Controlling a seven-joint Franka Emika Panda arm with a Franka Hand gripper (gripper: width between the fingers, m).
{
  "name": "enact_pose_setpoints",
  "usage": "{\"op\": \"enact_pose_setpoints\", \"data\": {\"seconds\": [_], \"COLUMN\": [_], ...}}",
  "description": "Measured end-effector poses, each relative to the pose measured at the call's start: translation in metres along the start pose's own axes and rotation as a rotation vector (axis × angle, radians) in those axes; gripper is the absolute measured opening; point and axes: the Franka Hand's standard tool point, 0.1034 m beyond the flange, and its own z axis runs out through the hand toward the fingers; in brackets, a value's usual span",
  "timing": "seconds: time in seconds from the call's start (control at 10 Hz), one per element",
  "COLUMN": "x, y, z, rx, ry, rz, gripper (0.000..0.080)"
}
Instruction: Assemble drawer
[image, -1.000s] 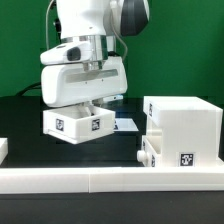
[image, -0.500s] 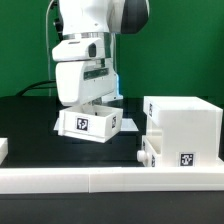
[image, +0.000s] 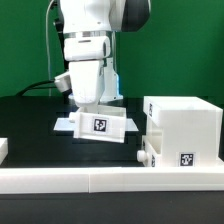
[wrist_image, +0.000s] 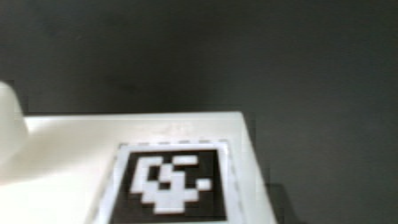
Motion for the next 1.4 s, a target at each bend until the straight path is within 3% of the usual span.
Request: {"op": "enact_pose_setpoints", "data": {"seconds": [0.2,0.3,0.6,0.9,1.1,1.2,1.4], "x": [0.005,0.003,0.004,0.014,0.016,0.015,0.016], "y": [0.019,0.016,0.015,0.035,0.040,0.036,0.036], "z": [-0.002,-0.001,0.001,-0.001,-0.003,-0.002,-0.002], "rx": [-0.011,0.004,0.007,0.003,-0.005,0.027,0.030], "ry": [0.008,0.007,0.009,0.019,0.022,0.020,0.020], "rz": [-0.023,-0.020,-0.020,-0.034,-0.036,-0.035,-0.035], "gripper": [0.0042,0.0042,0.0042,0.0042,0.0042,0.0042,0.0042]}}
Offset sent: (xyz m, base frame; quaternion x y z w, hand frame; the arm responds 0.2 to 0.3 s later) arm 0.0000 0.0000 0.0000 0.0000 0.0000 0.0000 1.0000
